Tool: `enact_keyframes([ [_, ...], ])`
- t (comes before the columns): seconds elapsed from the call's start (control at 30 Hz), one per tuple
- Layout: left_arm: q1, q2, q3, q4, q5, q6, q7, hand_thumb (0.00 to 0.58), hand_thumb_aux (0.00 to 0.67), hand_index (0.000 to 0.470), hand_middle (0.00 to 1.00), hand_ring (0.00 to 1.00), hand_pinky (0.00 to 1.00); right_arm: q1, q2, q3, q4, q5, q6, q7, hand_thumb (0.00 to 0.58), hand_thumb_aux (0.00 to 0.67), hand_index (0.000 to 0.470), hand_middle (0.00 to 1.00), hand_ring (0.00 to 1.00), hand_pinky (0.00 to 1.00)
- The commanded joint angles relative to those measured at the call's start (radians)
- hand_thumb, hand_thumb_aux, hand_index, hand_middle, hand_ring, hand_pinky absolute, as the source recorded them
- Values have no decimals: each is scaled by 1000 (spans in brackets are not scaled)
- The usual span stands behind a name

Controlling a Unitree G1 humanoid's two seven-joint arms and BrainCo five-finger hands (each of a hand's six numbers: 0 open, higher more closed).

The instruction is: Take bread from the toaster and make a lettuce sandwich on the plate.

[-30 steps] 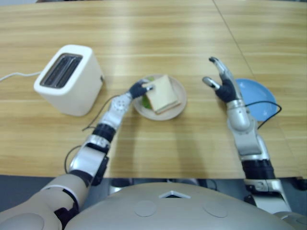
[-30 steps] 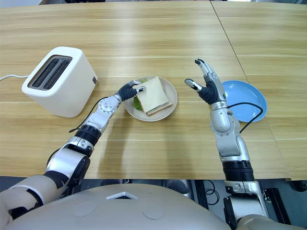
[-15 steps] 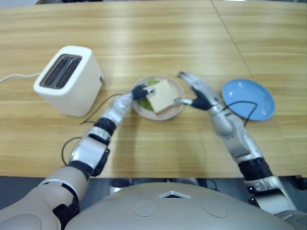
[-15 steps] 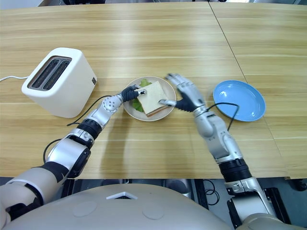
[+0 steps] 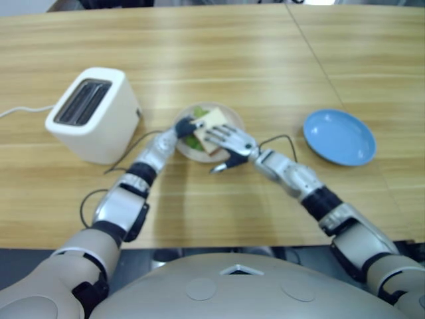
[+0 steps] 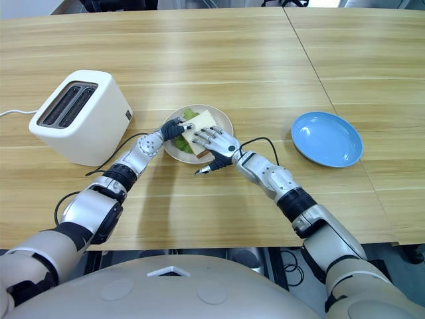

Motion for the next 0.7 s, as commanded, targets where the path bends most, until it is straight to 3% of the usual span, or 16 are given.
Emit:
enact_keyframes([
  [0.03, 44, -1, -34, -7, 31, 8, -23, 580, 670, 460, 1000, 1000, 1000, 60, -1, 90, 122, 3, 11, 186, 0, 0, 0, 0, 0, 0],
  [0.1, 48, 15, -33, -68, 48, 1, 23, 580, 670, 460, 1000, 1000, 1000, 79, -4, 92, 103, 21, 12, 213, 0, 0, 0, 0, 0, 0],
  [0.13, 51, 30, -32, -117, 69, -1, 68, 500, 420, 289, 984, 984, 984, 89, -7, 92, 91, 30, 13, 224, 0, 0, 0, 0, 0, 0],
  [0.17, 56, 50, -27, -182, 95, 0, 121, 0, 0, 0, 412, 412, 412, 98, -10, 91, 80, 38, 12, 230, 0, 0, 0, 0, 0, 0],
  [0.2, 61, 63, -24, -228, 113, 4, 156, 0, 0, 0, 412, 412, 412, 103, -14, 91, 72, 43, 13, 234, 0, 0, 0, 0, 0, 0],
  [0.23, 73, 94, -14, -325, 166, 29, 231, 0, 0, 0, 0, 0, 0, 112, -19, 89, 60, 48, 16, 240, 0, 0, 0, 0, 0, 0],
  [0.33, 128, 179, 45, -632, 319, 129, 395, 0, 0, 0, 0, 0, 0, 131, -30, 86, 38, 58, 23, 253, 0, 0, 0, 0, 0, 0],
  [0.47, 205, 228, 90, -918, 422, 217, 432, 0, 0, 0, 0, 0, 0, 155, -42, 74, 15, 79, 43, 284, 0, 0, 0, 0, 0, 0],
  [0.7, 296, 229, 106, -1046, 382, 212, 338, 0, 0, 0, 0, 0, 0, 164, -58, 46, -33, 113, 34, 244, 0, 0, 0, 0, 0, 0],
])
